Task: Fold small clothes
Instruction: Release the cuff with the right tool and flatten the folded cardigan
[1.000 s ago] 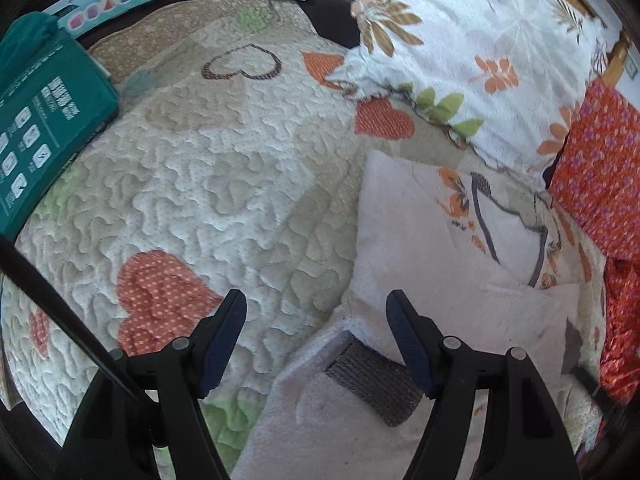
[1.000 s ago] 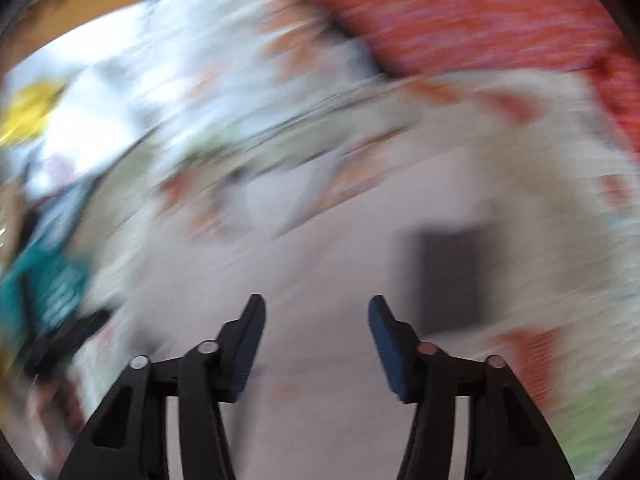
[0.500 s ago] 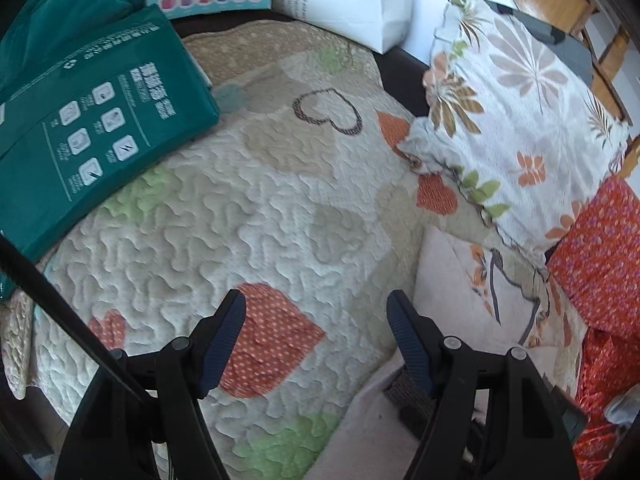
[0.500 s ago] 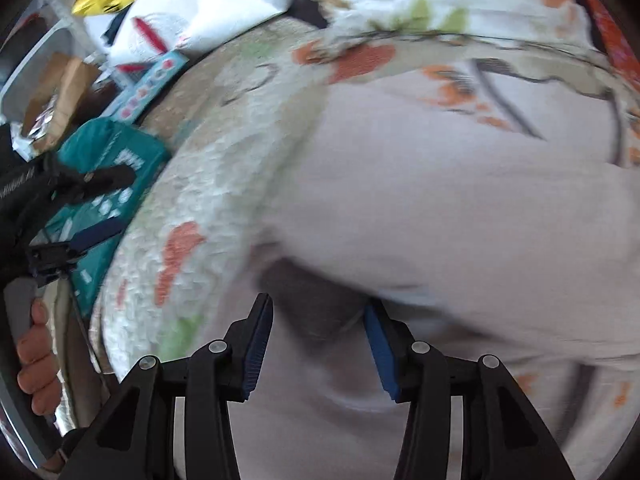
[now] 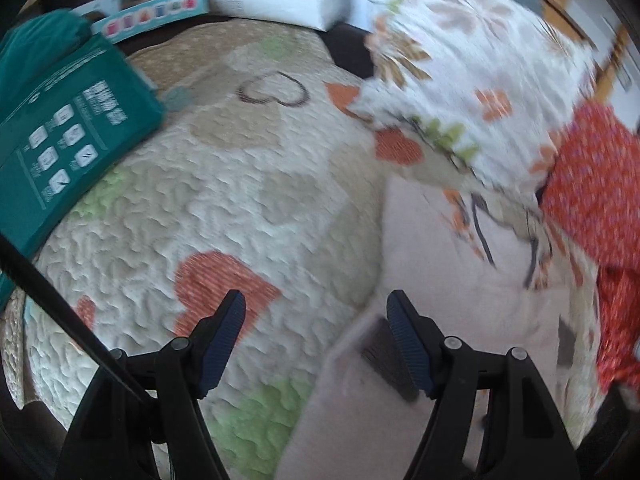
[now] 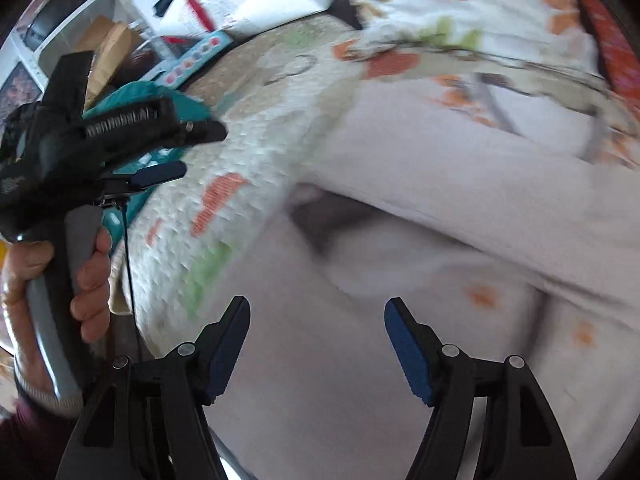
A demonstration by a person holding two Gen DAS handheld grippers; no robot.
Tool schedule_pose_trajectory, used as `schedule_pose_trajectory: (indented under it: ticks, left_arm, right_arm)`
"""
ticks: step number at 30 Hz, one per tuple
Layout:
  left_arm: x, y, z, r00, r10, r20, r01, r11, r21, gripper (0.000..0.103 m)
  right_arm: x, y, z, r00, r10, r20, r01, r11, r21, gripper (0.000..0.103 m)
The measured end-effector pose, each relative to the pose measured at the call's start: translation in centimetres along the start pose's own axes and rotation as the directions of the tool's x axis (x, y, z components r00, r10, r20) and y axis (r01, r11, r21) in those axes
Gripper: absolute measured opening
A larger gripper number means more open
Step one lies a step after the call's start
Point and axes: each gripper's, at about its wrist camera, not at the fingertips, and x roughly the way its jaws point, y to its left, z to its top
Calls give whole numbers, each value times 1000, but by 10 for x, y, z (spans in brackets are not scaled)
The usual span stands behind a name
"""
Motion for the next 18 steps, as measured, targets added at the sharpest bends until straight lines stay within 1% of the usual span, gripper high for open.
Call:
schedule_pose_trajectory:
  ticks: [3,4,5,6,7,10,12,14,15,16,17,18]
  left_arm:
    - [5,-32,-24,999,-29,-26,31,994,105,72]
    - [5,-40,-32,999,-39,-29,43,990,133,72]
    - [6,-50,-43,998,-50,-32,55,985,165,72]
    - [6,-58,-52,998,-52,-33,57,980,193,72]
    - [7,-67,-62,998,-49,-34,55,974,222,72]
    - [10,-89,-92,998,-42,-49,55,956,290,72]
    - [14,-100,-111,997,-35,-66,54,944,326,72]
    - [20,-107,-129,996,-16,-88,46,933,356,73]
    - [19,-111,-136,998,6,-67,20,925,378,74]
    - [17,-115,-143,999,27,-32,-12,913,408,77]
    - [16,-118,-150,999,45,-16,-34,901,433,80]
    - [15,-120,-154,998,54,-9,-45,896,442,82]
  right_arm:
    - [-35,-37,-26,993,-114,37,111,992,66,75]
    - [-56,-59,-41,983,-176,55,169,979,116,75]
    - [-69,-72,-52,976,-210,66,198,968,154,75]
    - [-81,-85,-61,969,-237,73,219,957,193,75]
    - [-96,-104,-77,958,-274,79,247,935,254,75]
    - [-120,-133,-108,933,-351,78,305,887,347,75]
    - [-125,-140,-125,927,-366,78,315,874,369,75]
    - [-121,-137,-134,923,-378,70,330,873,359,75]
    - [-116,-133,-139,916,-396,71,350,872,342,75]
    - [-114,-127,-143,903,-421,81,377,869,320,75]
    - [-115,-126,-145,895,-439,86,396,866,305,75]
    - [-112,-121,-145,881,-466,82,428,860,278,76]
